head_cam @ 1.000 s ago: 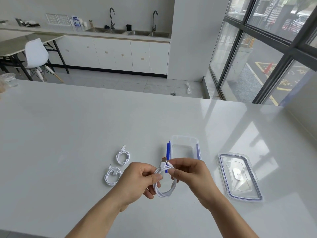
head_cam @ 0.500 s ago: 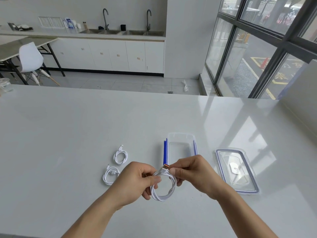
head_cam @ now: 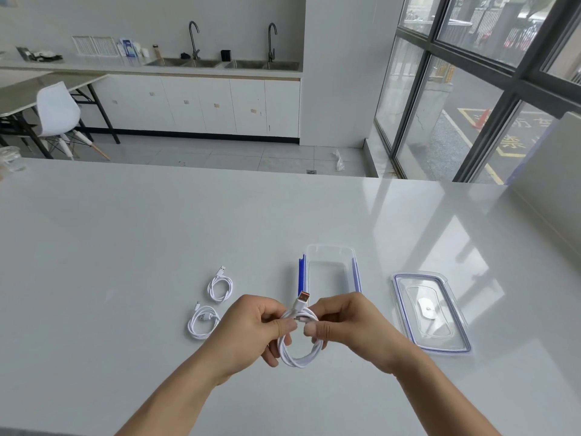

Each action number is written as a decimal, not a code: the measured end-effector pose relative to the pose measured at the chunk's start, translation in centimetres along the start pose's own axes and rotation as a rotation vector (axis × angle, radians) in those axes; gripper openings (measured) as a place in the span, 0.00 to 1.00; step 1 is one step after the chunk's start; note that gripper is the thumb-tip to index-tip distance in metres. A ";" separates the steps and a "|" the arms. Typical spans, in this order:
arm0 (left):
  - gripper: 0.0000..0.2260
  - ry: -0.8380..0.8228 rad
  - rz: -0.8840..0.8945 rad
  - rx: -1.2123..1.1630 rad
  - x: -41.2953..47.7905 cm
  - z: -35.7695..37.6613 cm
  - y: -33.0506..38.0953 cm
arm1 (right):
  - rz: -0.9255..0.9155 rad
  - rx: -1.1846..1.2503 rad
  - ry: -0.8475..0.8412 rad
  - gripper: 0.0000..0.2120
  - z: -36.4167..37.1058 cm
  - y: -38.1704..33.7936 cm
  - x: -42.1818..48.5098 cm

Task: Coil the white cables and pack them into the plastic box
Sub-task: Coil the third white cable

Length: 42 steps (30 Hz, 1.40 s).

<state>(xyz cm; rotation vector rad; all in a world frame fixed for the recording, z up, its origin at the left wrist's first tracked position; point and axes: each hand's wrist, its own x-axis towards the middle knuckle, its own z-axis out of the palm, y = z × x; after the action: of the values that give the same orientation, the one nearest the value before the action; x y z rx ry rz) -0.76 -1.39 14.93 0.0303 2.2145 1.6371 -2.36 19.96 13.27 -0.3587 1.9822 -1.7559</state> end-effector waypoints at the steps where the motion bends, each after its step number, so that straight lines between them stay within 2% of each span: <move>1: 0.07 -0.002 -0.003 -0.008 0.0 0.1 0.1 | 0.000 0.026 0.002 0.06 0.0 0.1 0.0; 6: 0.08 0.017 -0.015 -0.039 0.1 0.6 0.4 | 0.059 0.515 -0.033 0.08 1.1 1.4 0.2; 9: 0.09 0.017 -0.057 -0.028 0.1 0.7 0.2 | 0.057 0.616 0.024 0.13 2.0 2.2 0.2; 11: 0.10 0.010 -0.084 -0.023 0.1 0.8 0.0 | 0.013 0.552 0.093 0.14 2.5 2.5 0.1; 14: 0.10 0.016 -0.101 -0.003 0.1 0.9 -0.4 | -0.099 0.102 0.254 0.05 3.6 2.9 -0.1; 16: 0.10 0.011 -0.110 -0.015 0.0 1.0 -0.5 | -0.124 -0.041 0.282 0.04 4.1 3.1 -0.3; 24: 0.09 -0.027 -0.122 -0.129 -0.1 1.1 -0.8 | 0.012 0.140 0.216 0.17 3.1 3.2 -1.3; 27: 0.09 -0.015 -0.125 -0.160 0.0 1.1 -0.7 | 0.033 0.163 0.259 0.15 2.6 3.2 -1.5; 31: 0.08 0.001 -0.135 -0.165 0.2 0.9 -1.0 | 0.063 0.220 0.338 0.05 2.2 3.4 -1.5; 42: 0.08 0.002 -0.143 -0.192 0.4 0.5 -1.3 | 0.158 0.401 0.316 0.11 2.5 3.5 -0.4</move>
<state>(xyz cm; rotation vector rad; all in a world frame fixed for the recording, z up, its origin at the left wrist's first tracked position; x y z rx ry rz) -0.69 -1.23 13.53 -0.1776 2.0010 1.7608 -0.33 18.51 9.75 0.2145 1.7322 -2.1432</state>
